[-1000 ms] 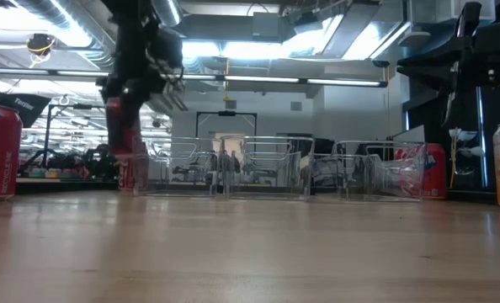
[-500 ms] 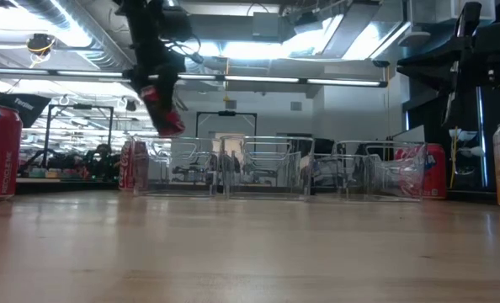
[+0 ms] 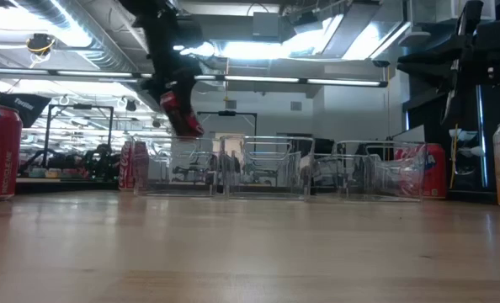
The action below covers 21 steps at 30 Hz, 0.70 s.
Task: Sort soda cans
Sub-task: Put the bottom left top red soda can into the left transparent bin
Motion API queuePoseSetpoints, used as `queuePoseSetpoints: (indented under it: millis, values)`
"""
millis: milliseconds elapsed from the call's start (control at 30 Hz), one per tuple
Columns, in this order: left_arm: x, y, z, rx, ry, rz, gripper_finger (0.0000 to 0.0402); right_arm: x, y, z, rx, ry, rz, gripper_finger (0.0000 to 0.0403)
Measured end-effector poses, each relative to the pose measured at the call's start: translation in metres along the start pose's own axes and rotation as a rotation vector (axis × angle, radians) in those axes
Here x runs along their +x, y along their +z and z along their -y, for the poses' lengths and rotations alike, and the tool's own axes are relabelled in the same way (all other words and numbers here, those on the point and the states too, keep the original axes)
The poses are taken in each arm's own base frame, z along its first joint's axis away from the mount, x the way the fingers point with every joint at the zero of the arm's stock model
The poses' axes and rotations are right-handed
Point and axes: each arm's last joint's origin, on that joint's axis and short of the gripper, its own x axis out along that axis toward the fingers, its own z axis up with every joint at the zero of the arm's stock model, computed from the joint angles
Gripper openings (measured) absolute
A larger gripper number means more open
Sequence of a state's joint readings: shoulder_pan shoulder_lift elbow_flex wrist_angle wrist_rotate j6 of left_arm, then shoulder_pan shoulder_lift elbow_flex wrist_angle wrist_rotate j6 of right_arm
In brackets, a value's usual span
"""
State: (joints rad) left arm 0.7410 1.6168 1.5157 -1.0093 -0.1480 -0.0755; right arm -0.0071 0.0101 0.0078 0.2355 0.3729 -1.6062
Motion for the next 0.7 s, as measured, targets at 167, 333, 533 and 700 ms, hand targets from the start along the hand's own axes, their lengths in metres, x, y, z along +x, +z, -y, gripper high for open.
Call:
queuePoseSetpoints:
  millis: [167, 333, 533, 700]
  values:
    - [0.005, 0.020, 0.002, 0.001, 0.001, -0.009, 0.0309, 0.000, 0.000, -0.001, -0.004, 0.009, 0.000, 0.0046]
    - [0.021, 0.032, 0.003, 0.014, -0.013, -0.071, 0.0309, 0.000, 0.000, -0.003, -0.011, 0.025, 0.001, 0.0046]
    - [0.048, 0.036, 0.005, 0.022, -0.012, -0.149, 0.0309, 0.000, 0.000, -0.002, -0.009, 0.022, 0.001, 0.0046]
    - [0.070, 0.037, 0.009, 0.037, -0.024, -0.198, 0.0309, 0.000, 0.000, -0.002, -0.009, 0.022, 0.001, 0.0046]
